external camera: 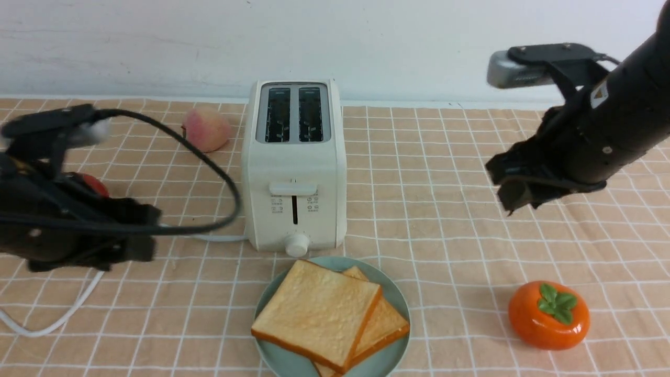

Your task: Take toasted bread from bread machine on light coffee tablecloth place on plate.

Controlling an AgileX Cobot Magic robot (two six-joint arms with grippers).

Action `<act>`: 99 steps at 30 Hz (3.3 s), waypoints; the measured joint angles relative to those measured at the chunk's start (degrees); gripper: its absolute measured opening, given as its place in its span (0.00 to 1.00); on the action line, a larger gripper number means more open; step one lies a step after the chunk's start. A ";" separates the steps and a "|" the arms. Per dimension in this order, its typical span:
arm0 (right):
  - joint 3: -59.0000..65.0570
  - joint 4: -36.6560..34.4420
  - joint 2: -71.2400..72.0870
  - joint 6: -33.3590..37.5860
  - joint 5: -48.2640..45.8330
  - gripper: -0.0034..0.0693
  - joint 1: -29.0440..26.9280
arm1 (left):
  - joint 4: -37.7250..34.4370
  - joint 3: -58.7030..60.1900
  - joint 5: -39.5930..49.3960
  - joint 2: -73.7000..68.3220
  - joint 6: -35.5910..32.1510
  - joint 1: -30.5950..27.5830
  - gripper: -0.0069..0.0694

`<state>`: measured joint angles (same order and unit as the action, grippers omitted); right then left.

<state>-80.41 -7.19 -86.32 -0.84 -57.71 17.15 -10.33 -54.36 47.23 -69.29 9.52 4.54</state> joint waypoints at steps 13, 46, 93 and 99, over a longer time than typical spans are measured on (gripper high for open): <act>22.99 -0.56 25.01 -1.85 18.70 0.02 -13.73 | 7.32 1.41 7.26 24.16 9.68 3.89 0.07; 69.16 -1.11 59.45 -1.85 52.90 0.05 -12.93 | 8.73 20.83 7.28 45.84 10.40 7.71 0.07; 69.16 -1.11 59.50 -1.85 52.46 0.10 -12.93 | 11.84 56.05 -24.08 69.91 9.23 0.31 0.09; 69.16 -1.11 59.50 -1.85 52.46 0.12 -12.93 | 11.84 56.05 -24.08 69.91 9.23 0.31 0.09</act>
<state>-11.24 -8.30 -26.82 -2.69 -5.26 4.22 1.51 1.69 23.15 0.62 18.76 4.85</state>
